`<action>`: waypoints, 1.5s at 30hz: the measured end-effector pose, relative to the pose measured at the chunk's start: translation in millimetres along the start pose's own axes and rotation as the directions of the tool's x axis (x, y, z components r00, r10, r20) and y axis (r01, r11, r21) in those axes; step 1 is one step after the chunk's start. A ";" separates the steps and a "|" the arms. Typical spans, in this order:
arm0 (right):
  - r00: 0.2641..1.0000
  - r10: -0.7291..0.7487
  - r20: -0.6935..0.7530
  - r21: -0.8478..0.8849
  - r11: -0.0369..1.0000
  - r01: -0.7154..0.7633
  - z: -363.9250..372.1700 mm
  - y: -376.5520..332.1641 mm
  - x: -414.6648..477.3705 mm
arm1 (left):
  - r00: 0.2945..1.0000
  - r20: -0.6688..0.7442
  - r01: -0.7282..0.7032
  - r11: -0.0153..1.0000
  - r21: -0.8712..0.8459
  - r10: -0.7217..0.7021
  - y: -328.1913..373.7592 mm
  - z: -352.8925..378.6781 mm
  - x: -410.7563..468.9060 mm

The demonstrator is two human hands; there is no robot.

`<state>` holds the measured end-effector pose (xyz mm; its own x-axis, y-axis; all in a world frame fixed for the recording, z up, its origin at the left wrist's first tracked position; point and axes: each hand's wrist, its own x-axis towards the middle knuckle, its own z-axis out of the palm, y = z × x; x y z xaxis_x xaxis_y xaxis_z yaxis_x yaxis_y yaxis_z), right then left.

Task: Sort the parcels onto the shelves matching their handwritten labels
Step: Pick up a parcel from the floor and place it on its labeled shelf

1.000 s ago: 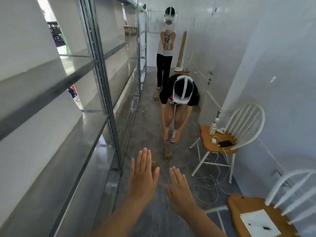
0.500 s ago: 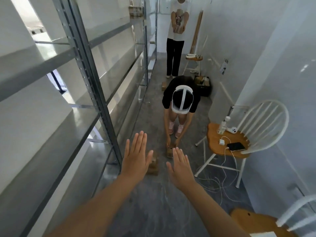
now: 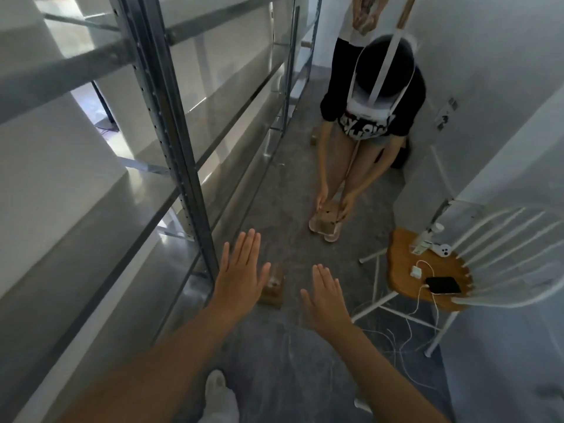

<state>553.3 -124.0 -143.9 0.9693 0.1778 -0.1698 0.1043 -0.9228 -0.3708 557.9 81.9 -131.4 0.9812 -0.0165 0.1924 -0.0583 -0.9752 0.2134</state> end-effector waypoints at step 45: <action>0.916 0.113 0.385 0.245 0.945 -0.219 78.2 109.3 438.0 | 0.780 0.430 0.564 0.810 -0.165 -0.455 -66.4 215.2 331.8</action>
<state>971.8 -120.3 -330.2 0.8142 0.1903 -0.5485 -0.1679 -0.8271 -0.5364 927.0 93.7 -287.9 0.8707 0.3364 -0.3589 0.4755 -0.7625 0.4388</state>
